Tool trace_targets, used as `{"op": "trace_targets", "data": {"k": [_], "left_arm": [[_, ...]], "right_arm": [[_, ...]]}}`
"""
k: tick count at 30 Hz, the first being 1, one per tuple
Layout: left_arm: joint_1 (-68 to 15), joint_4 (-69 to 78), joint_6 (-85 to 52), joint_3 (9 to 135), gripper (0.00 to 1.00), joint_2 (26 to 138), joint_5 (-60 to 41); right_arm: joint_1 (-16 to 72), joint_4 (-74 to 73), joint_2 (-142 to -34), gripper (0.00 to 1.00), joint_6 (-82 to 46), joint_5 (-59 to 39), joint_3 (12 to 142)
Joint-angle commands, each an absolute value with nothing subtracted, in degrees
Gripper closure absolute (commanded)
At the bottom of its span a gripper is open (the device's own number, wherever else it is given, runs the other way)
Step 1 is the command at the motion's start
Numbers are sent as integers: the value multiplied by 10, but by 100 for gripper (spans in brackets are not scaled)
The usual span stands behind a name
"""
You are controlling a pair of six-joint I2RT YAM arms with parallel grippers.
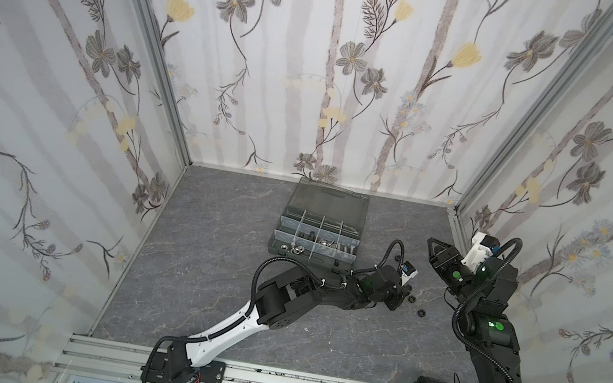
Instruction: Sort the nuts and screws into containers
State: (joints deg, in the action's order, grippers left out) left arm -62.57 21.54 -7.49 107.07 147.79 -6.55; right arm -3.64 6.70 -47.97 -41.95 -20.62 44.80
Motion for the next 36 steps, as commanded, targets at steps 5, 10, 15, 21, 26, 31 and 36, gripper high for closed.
{"op": "trace_targets", "data": {"k": [5,10,15,21,26,31,36], "left_arm": [[-626,198,-62,1115,66,1505,-45],[-626,182,-59,1142,65,1525,-42],[-626,170,-56,1165,64,1541,-36],[-626,149,-56,1207,59,1566,-34],[-626,140,-56,1216,65,1572,-31],[-626,140,-52,1200,75,1561,-30],[-626,162,-53,1157,79,1525,-26]], "right_arm": [[-26,59,-474,56,-406,-205,456],[-23,57,-475,56,-402,-203,456],[-20,57,-475,56,-395,-197,454],[-17,59,-474,56,-388,-193,455],[-14,63,-474,56,-384,-189,458],[-12,64,-474,56,-383,-188,457],[-12,71,-470,56,-382,-182,459]]}}
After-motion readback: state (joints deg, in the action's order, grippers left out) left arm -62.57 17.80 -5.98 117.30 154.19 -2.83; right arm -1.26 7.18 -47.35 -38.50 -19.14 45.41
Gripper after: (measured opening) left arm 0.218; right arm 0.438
